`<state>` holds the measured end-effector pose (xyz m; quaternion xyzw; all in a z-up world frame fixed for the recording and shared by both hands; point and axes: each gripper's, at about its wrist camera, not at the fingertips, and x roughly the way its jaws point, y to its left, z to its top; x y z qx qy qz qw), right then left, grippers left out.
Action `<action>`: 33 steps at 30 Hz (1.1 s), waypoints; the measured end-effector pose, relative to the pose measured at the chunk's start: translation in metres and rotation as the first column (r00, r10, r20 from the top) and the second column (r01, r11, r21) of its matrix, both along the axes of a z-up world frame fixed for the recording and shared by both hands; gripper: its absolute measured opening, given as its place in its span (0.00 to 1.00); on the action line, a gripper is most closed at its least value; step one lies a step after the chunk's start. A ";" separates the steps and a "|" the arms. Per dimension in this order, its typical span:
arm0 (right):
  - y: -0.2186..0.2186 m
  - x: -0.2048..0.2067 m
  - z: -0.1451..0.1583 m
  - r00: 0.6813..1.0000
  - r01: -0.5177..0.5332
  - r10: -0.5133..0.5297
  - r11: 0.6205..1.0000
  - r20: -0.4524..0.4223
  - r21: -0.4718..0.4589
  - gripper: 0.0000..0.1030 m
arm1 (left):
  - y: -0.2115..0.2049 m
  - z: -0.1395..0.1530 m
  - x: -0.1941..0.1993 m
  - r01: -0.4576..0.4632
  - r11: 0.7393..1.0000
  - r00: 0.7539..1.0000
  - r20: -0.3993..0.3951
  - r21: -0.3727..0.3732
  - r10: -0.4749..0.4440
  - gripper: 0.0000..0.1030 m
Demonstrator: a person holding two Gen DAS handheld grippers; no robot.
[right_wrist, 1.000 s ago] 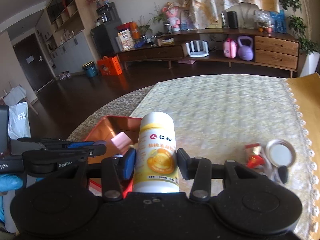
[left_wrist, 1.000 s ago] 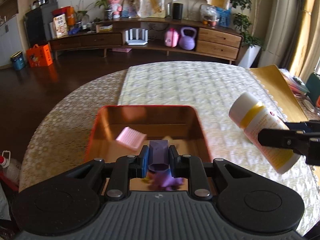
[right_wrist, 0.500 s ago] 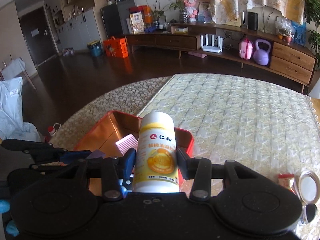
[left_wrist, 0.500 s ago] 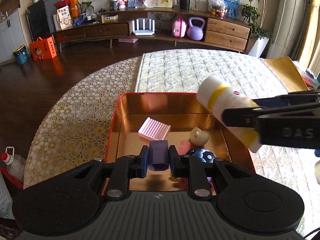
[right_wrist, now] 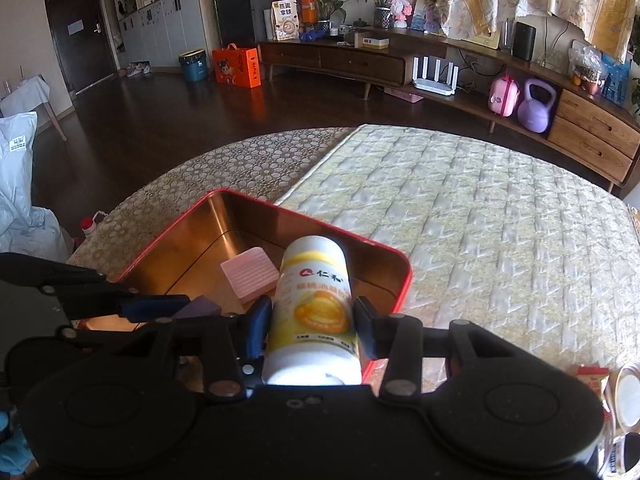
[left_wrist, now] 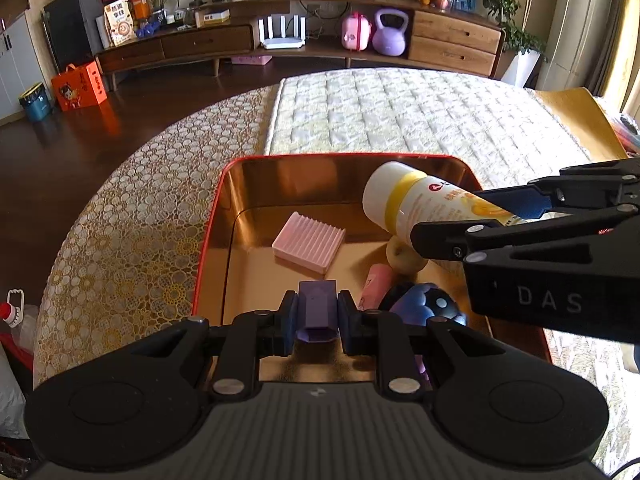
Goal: Organize rigid objects
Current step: 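Carry the cap and bottle over the red tin and open both tools to release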
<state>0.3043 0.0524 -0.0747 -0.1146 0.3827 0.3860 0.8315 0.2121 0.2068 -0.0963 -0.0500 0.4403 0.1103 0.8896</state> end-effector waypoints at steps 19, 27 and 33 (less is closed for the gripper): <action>-0.008 -0.006 0.000 0.999 0.001 0.000 1.000 -0.039 0.018 0.43 | 0.001 -0.014 0.003 -0.003 1.000 0.998 -0.060 -0.015 0.002 0.20; -0.024 -0.013 0.006 0.999 0.007 -0.006 0.999 -0.039 0.033 0.44 | -0.002 -0.012 -0.003 -0.006 1.000 0.998 -0.058 -0.016 0.005 0.20; -0.042 -0.019 0.015 0.999 0.010 -0.006 0.997 -0.053 0.073 0.44 | -0.004 -0.007 -0.009 -0.018 1.000 0.998 -0.053 -0.017 0.017 0.21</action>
